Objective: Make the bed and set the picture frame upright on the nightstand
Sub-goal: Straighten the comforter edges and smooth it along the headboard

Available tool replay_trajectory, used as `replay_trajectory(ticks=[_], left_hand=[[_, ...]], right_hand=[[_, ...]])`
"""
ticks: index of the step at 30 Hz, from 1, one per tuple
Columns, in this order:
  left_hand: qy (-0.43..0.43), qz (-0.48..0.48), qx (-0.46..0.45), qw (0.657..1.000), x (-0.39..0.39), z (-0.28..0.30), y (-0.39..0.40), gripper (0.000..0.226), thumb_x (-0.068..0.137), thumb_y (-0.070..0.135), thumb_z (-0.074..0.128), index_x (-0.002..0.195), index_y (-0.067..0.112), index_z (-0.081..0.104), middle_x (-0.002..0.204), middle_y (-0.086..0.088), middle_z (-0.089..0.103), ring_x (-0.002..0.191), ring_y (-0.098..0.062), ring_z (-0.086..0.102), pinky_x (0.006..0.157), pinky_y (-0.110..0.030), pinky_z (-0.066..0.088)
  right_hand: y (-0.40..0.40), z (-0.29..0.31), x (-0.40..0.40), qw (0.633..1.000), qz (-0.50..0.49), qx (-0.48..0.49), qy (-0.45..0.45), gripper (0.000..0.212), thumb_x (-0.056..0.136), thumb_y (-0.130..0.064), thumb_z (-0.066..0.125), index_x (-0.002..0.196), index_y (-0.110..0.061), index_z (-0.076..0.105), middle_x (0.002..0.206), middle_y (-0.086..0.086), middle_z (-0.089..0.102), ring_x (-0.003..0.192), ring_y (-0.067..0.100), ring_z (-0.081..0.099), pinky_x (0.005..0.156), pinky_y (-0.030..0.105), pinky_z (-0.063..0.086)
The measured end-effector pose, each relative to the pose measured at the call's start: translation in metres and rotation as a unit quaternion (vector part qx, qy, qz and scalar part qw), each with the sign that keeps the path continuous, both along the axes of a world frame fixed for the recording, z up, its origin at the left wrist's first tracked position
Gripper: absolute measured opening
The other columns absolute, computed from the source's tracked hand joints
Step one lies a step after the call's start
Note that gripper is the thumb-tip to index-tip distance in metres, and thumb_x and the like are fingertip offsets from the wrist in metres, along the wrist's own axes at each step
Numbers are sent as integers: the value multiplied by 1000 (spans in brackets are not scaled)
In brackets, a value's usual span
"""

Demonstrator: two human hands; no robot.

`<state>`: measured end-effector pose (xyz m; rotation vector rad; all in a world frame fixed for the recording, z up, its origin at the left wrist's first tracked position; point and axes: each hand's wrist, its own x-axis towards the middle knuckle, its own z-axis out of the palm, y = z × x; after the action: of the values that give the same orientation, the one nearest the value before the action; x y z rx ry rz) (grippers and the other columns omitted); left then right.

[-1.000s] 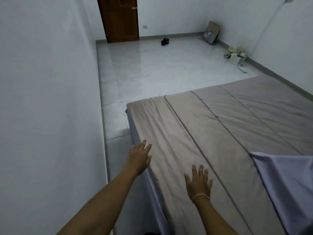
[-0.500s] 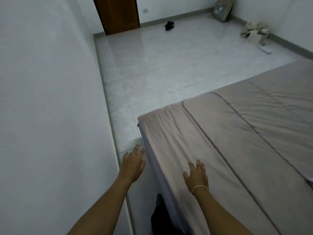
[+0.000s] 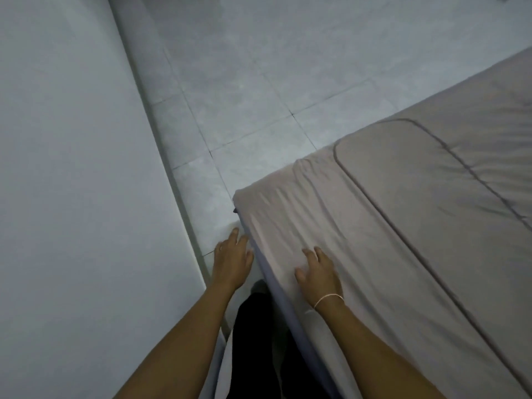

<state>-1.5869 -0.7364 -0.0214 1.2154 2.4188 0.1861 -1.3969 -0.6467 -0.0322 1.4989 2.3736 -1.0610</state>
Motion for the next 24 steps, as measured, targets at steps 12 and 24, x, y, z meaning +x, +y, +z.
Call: replay_trajectory(ticks=[12, 24], left_hand=[[-18, 142, -66, 987, -128, -149, 147, 65, 95, 54, 35, 147, 18, 22, 155, -19, 18, 135, -42, 29, 113, -55, 17], [-47, 301, 27, 952, -181, -176, 166, 35, 100, 20, 38, 134, 24, 44, 129, -13, 51, 113, -36, 50, 96, -40, 31]], right_hand=[[26, -131, -111, 978, 125, 164, -28, 76, 82, -55, 50, 144, -14, 37, 149, 21, 37, 139, 38, 33, 114, 53, 28], [9, -174, -146, 955, 108, 262, 84, 37, 90, -10, 55, 127, -6, 60, 135, 10, 57, 130, 33, 49, 111, 48, 29]])
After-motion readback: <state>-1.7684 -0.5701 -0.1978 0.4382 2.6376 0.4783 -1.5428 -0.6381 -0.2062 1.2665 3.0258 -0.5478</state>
